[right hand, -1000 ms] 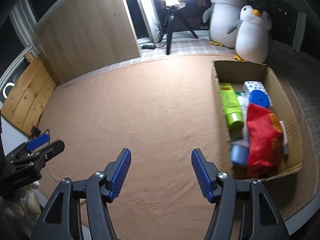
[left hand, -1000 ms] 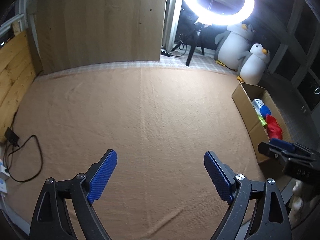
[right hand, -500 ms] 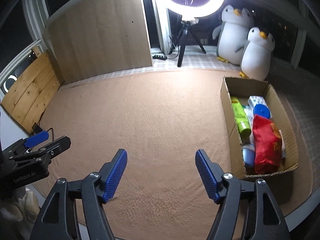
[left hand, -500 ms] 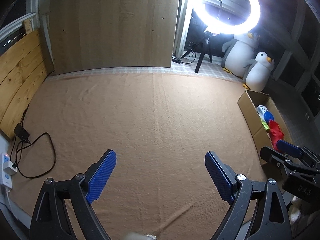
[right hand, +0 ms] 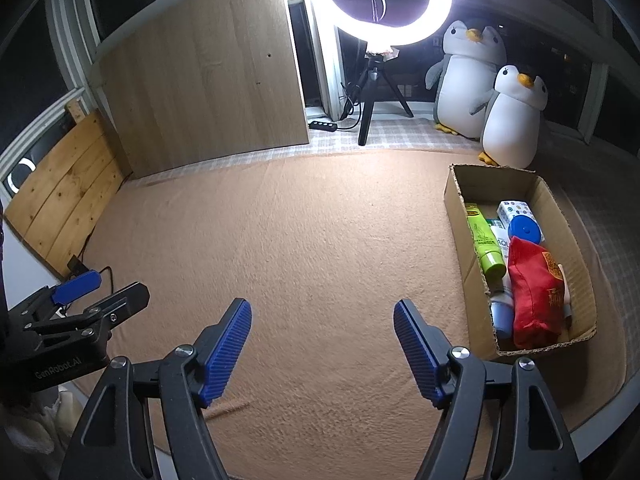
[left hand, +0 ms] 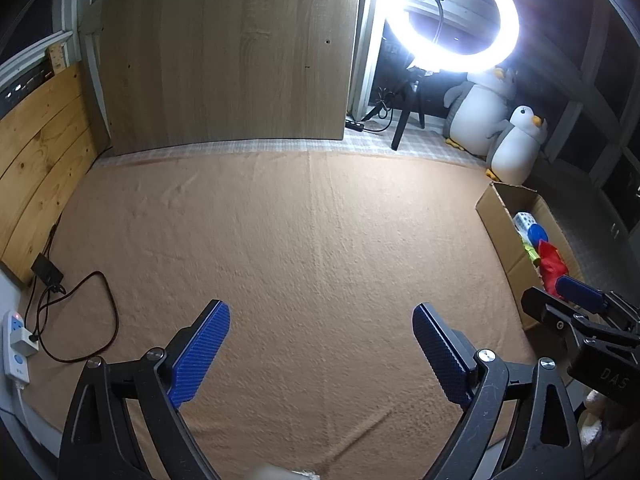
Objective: Organize objects
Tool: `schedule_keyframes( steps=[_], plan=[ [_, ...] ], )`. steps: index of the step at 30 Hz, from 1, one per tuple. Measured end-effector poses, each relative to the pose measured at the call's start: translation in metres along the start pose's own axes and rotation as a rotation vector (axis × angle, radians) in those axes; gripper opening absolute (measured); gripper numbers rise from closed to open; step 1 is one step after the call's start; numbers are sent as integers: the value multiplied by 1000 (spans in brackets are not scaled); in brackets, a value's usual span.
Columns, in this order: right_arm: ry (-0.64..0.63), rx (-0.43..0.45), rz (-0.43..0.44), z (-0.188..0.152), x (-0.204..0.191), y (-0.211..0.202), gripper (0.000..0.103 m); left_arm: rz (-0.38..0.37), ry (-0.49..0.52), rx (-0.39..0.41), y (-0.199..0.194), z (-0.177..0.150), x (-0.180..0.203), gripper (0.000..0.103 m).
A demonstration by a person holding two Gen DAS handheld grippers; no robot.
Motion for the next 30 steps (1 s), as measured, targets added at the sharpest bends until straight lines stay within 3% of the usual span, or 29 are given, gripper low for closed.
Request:
schedule_keyframes(
  steps=[30],
  plan=[
    [20,-3,-9,-1,4,2,72,2,-7,-7,1,-6,-2,96]
  ],
)
Point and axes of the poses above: each gripper's, at about its wrist camera, not at the fingertips, and y roughly the way its jaws point, x to its right, z to its top, the point moved 9 cm from there along y, roughly the way its jaws point, and after that the axes turned 2 degrees about x, right-handed, at the moved point
